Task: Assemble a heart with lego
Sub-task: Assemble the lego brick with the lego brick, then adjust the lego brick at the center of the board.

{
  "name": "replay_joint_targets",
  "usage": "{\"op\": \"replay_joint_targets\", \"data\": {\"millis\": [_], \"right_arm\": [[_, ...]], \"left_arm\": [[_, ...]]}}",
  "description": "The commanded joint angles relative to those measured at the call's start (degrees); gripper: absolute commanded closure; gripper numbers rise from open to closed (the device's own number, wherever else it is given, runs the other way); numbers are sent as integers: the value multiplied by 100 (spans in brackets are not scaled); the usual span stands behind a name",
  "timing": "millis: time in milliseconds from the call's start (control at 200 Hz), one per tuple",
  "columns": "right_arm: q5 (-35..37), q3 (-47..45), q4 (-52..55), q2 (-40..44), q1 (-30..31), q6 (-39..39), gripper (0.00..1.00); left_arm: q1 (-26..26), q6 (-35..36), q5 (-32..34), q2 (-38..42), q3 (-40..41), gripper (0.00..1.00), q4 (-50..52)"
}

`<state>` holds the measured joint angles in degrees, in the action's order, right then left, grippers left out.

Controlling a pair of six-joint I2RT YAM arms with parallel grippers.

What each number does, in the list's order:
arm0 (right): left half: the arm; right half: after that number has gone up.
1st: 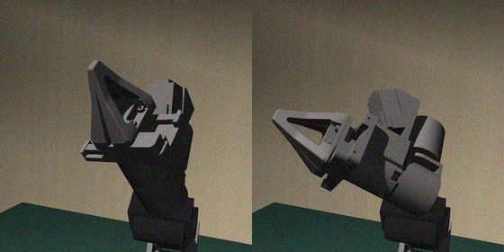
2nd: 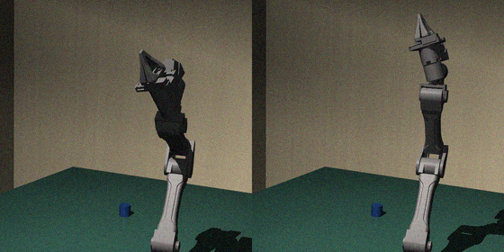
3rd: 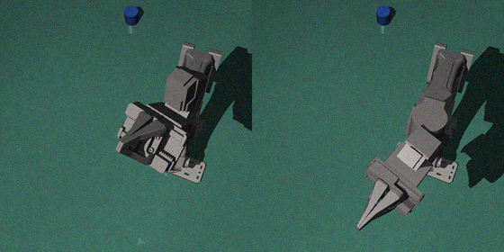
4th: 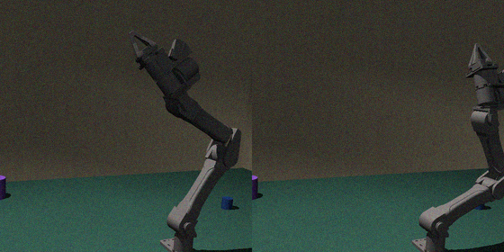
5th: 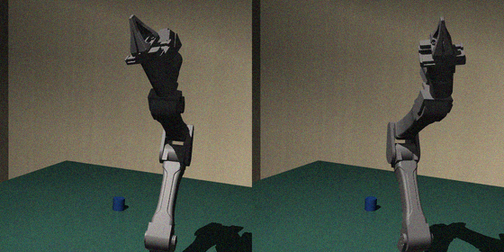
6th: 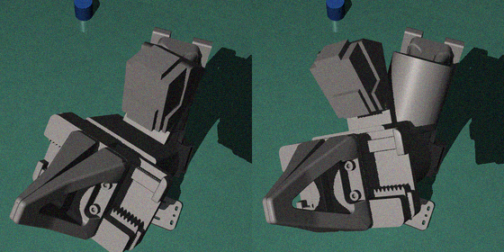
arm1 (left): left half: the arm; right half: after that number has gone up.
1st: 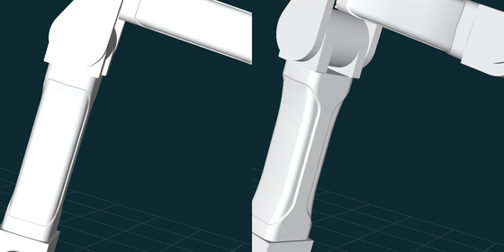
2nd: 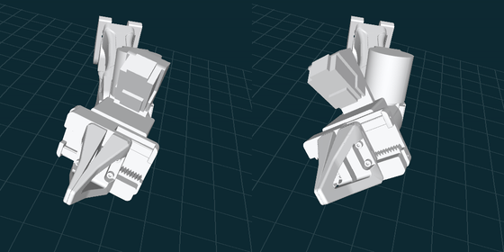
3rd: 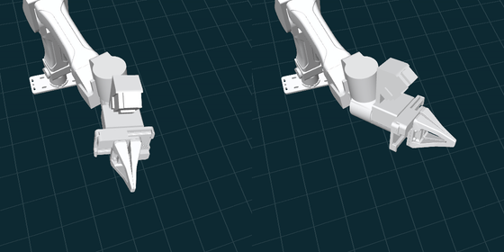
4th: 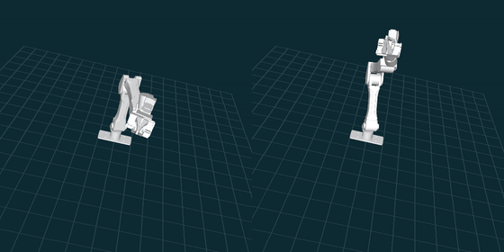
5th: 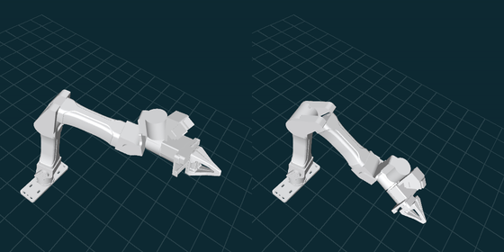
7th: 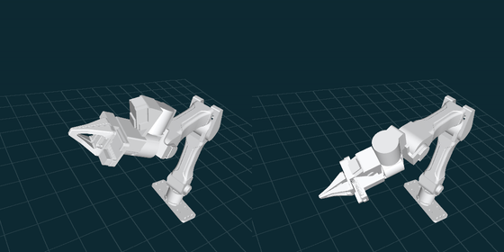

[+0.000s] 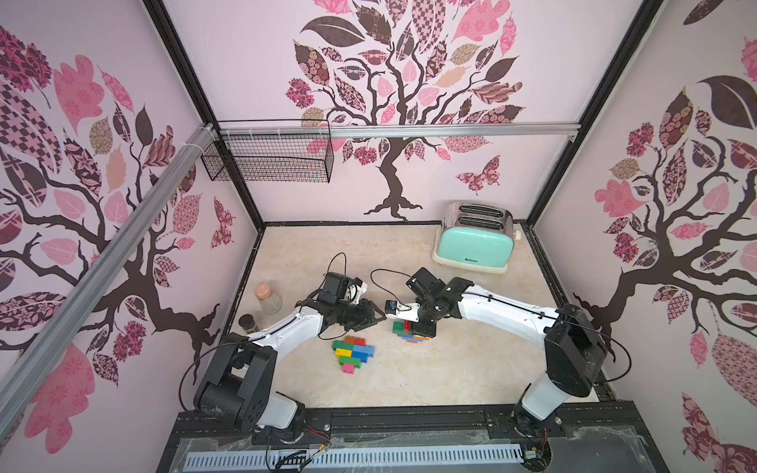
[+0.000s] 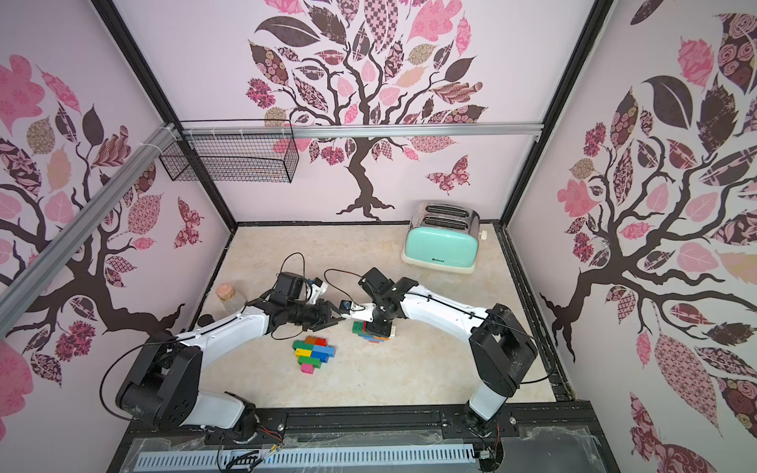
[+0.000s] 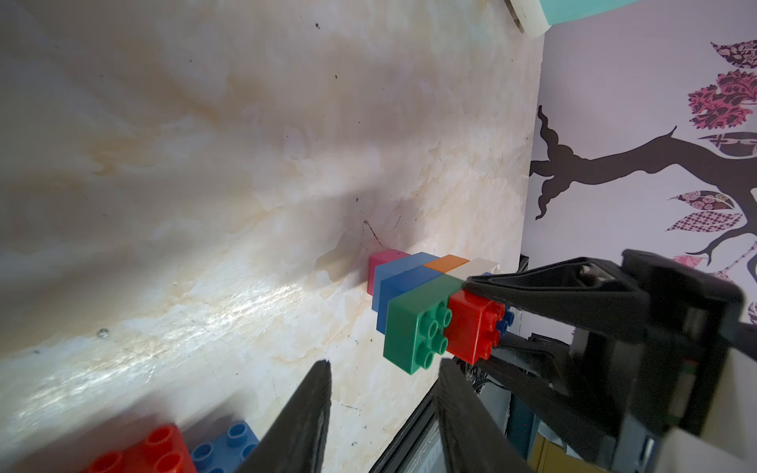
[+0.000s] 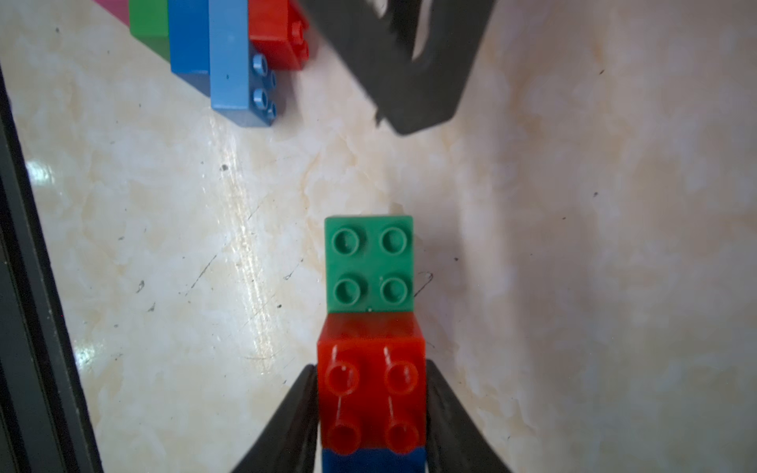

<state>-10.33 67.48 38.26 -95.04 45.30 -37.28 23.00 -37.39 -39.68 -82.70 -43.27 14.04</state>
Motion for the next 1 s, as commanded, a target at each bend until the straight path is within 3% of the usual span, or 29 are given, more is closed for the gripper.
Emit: {"op": "replay_joint_targets", "data": {"millis": [0,235,535,995], "right_arm": [[-91,-64,268,2,-8,11,53],[-299,-117,114,-29,-154,-26,50],[-1235,79,234,-265,-716,-153,48],[-1688,566,426,-741,-1150,-379,45]], "left_arm": [[-24,47,82,151,64,55,64],[-24,96,127,166,8,55,192],[-94,274,154,161,-235,55,528],[-189,427,198,165,-440,55,865]]}}
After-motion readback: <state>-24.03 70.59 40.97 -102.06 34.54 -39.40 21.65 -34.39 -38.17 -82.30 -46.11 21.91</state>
